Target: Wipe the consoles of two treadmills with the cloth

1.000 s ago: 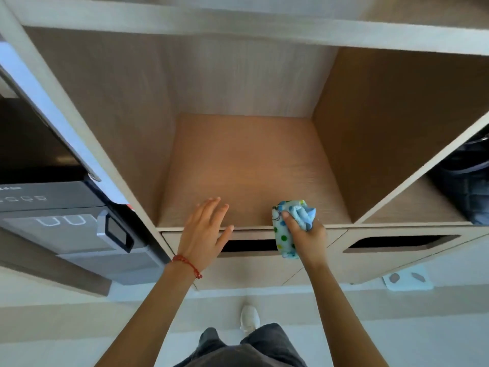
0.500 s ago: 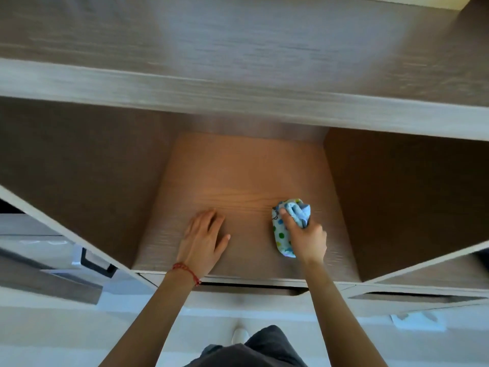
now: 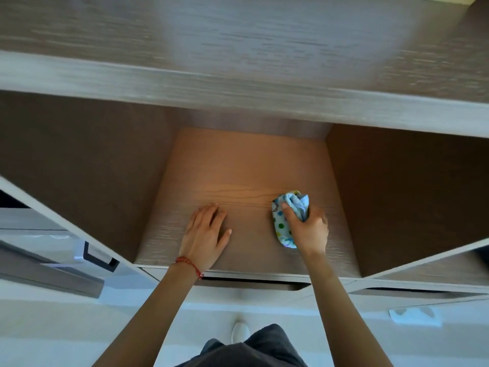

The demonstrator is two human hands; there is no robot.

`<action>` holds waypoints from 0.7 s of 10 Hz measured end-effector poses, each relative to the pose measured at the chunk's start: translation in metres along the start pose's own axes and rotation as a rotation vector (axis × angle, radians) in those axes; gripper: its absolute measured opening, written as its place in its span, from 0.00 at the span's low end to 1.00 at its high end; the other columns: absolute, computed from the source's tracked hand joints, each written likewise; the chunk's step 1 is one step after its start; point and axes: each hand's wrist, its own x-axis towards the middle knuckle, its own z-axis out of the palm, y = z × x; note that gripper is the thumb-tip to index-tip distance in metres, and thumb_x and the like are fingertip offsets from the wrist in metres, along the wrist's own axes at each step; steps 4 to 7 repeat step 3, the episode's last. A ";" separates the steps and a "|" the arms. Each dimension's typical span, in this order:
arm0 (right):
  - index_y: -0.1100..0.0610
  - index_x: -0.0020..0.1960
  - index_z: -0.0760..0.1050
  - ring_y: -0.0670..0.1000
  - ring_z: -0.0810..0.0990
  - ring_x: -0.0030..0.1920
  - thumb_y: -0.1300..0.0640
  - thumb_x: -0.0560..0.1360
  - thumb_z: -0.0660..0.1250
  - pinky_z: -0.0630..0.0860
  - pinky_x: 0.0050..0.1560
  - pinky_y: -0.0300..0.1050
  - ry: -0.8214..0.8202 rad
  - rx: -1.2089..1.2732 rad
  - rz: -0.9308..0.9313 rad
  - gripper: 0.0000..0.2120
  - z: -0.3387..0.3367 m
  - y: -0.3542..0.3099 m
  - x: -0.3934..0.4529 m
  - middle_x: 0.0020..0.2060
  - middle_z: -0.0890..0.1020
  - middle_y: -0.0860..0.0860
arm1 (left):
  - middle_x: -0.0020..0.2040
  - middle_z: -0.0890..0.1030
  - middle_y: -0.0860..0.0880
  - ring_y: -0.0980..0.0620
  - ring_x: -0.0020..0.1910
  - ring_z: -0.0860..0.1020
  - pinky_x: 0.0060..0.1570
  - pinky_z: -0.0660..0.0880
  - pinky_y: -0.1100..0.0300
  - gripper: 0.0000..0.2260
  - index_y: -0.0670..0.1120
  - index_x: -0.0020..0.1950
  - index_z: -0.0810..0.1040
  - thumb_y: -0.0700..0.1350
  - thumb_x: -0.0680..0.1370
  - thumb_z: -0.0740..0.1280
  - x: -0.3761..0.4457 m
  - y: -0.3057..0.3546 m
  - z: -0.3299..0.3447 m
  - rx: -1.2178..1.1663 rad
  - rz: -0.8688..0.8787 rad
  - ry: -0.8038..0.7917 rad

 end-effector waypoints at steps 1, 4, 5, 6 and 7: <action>0.57 0.62 0.71 0.57 0.72 0.59 0.43 0.69 0.69 0.69 0.63 0.58 -0.013 0.018 -0.027 0.27 -0.006 0.003 -0.014 0.55 0.76 0.56 | 0.56 0.78 0.38 0.39 0.56 0.77 0.56 0.70 0.41 0.23 0.39 0.58 0.78 0.54 0.75 0.55 -0.004 0.000 -0.003 -0.013 0.010 -0.021; 0.58 0.67 0.67 0.56 0.69 0.62 0.47 0.71 0.69 0.70 0.62 0.55 0.049 -0.012 -0.108 0.29 -0.017 0.017 -0.056 0.61 0.74 0.56 | 0.60 0.77 0.38 0.39 0.58 0.75 0.56 0.73 0.42 0.23 0.39 0.58 0.77 0.53 0.76 0.55 -0.034 -0.004 -0.008 -0.085 0.071 0.078; 0.58 0.67 0.67 0.56 0.69 0.62 0.47 0.71 0.69 0.70 0.62 0.55 0.049 -0.012 -0.108 0.29 -0.017 0.017 -0.056 0.61 0.74 0.56 | 0.60 0.77 0.38 0.39 0.58 0.75 0.56 0.73 0.42 0.23 0.39 0.58 0.77 0.53 0.76 0.55 -0.034 -0.004 -0.008 -0.085 0.071 0.078; 0.58 0.67 0.67 0.56 0.69 0.62 0.47 0.71 0.69 0.70 0.62 0.55 0.049 -0.012 -0.108 0.29 -0.017 0.017 -0.056 0.61 0.74 0.56 | 0.60 0.77 0.38 0.39 0.58 0.75 0.56 0.73 0.42 0.23 0.39 0.58 0.77 0.53 0.76 0.55 -0.034 -0.004 -0.008 -0.085 0.071 0.078; 0.58 0.67 0.67 0.56 0.69 0.62 0.47 0.71 0.69 0.70 0.62 0.55 0.049 -0.012 -0.108 0.29 -0.017 0.017 -0.056 0.61 0.74 0.56 | 0.60 0.77 0.38 0.39 0.58 0.75 0.56 0.73 0.42 0.23 0.39 0.58 0.77 0.53 0.76 0.55 -0.034 -0.004 -0.008 -0.085 0.071 0.078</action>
